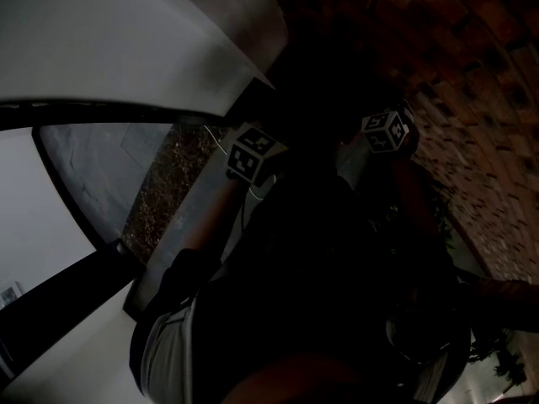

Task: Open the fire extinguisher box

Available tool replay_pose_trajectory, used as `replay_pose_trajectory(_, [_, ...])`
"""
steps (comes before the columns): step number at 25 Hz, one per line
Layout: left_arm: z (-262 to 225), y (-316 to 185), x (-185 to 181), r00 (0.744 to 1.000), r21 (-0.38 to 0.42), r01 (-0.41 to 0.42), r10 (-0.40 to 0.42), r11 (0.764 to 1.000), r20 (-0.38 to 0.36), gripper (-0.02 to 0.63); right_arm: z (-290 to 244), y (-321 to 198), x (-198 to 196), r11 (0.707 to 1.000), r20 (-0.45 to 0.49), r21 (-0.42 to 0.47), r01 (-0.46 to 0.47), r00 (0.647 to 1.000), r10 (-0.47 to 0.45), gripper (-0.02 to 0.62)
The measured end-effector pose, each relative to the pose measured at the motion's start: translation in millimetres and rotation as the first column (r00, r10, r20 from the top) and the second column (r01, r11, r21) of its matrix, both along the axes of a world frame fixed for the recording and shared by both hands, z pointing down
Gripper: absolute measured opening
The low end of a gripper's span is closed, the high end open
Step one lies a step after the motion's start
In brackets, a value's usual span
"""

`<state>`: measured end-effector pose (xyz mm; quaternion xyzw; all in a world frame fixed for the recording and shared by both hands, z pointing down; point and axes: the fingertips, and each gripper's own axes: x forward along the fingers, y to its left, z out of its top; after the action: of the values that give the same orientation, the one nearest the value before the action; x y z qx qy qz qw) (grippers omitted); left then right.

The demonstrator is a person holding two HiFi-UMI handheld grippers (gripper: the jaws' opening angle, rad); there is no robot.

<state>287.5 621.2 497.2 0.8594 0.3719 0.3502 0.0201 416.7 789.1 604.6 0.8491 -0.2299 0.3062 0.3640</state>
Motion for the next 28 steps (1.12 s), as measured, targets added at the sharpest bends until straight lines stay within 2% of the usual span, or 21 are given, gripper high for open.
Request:
replay_pose_trajectory(4, [-0.5, -1.0, 2.3, 1.0, -0.004, -0.004, 0.004, 1.0, -0.004, -0.002, 3.9, -17.9, -24.2, 0.997, 0.053, 0.012, 0.07, 0.996, -0.071, -0.014])
replay_pose_trajectory(8, [-3.3, -0.8, 4.3, 1.0, -0.003, -0.006, 0.006, 1.0, -0.014, -0.002, 12.4, -39.3, -41.3, 0.99, 0.125, 0.083, 0.11, 0.985, -0.12, -0.002])
replay_pose_trajectory(18, [-20.6, -10.0, 2.6, 0.998, 0.001, 0.031, -0.031, 1.0, -0.055, -0.002, -6.5, -57.0, -42.5, 0.969, 0.138, 0.175, 0.176, 0.97, -0.201, 0.0])
replay_pose_trajectory(24, [-27.1, -4.2, -0.7, 0.996, 0.013, 0.05, -0.049, 0.999, -0.08, -0.002, -23.2, -76.3, -50.3, 0.934, 0.233, 0.309, 0.182, 0.937, -0.259, 0.0])
replay_pose_trajectory(28, [-29.9, -3.4, -5.7, 0.994, 0.022, 0.073, -0.071, 0.997, -0.084, -0.002, -18.6, -84.8, -68.4, 0.915, 0.319, 0.361, 0.179, 0.898, -0.302, 0.0])
